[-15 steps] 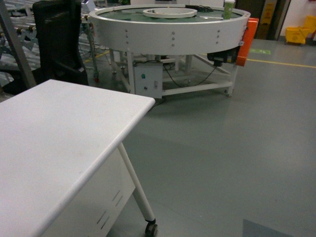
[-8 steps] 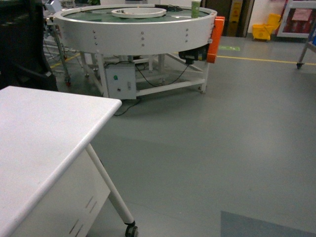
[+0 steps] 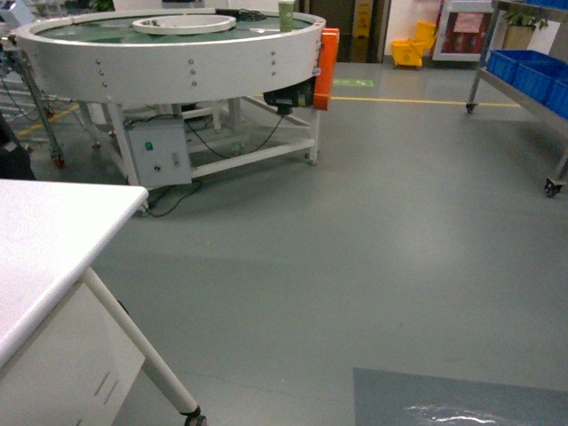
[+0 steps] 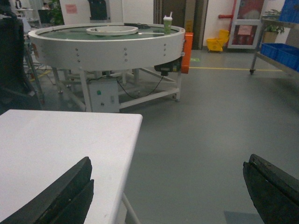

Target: Pick red block from blue box to shelf

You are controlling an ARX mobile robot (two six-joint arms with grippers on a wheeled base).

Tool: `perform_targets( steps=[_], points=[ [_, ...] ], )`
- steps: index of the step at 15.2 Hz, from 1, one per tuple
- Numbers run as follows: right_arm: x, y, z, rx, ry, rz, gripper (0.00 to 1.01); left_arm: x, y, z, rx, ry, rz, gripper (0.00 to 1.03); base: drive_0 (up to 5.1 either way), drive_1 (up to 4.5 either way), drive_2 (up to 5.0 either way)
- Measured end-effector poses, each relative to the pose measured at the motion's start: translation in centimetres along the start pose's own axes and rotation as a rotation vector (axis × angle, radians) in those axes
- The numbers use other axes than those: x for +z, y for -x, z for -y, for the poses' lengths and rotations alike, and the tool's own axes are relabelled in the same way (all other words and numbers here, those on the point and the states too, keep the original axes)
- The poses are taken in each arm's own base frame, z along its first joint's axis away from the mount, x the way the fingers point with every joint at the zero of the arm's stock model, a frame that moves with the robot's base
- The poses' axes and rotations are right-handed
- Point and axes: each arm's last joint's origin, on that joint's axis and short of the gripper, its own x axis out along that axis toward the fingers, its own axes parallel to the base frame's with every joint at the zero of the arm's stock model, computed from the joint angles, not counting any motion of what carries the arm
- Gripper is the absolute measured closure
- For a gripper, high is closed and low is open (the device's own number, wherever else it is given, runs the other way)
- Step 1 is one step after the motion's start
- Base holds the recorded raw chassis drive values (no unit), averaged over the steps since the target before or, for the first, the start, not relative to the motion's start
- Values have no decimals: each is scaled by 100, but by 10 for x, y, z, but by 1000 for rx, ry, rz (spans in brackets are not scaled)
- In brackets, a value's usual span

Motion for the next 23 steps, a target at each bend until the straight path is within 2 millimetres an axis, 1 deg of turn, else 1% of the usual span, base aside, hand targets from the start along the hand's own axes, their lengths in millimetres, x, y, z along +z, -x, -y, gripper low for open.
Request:
perform_targets(
  steps=[8, 23],
  points=[
    [0, 0, 0, 0, 0, 0, 73, 0, 0, 0, 0, 0, 0, 5, -163, -163, -163],
    [0, 0, 0, 0, 0, 3, 73, 0, 0, 0, 0, 0, 2, 5, 0, 0, 0]
  ],
)
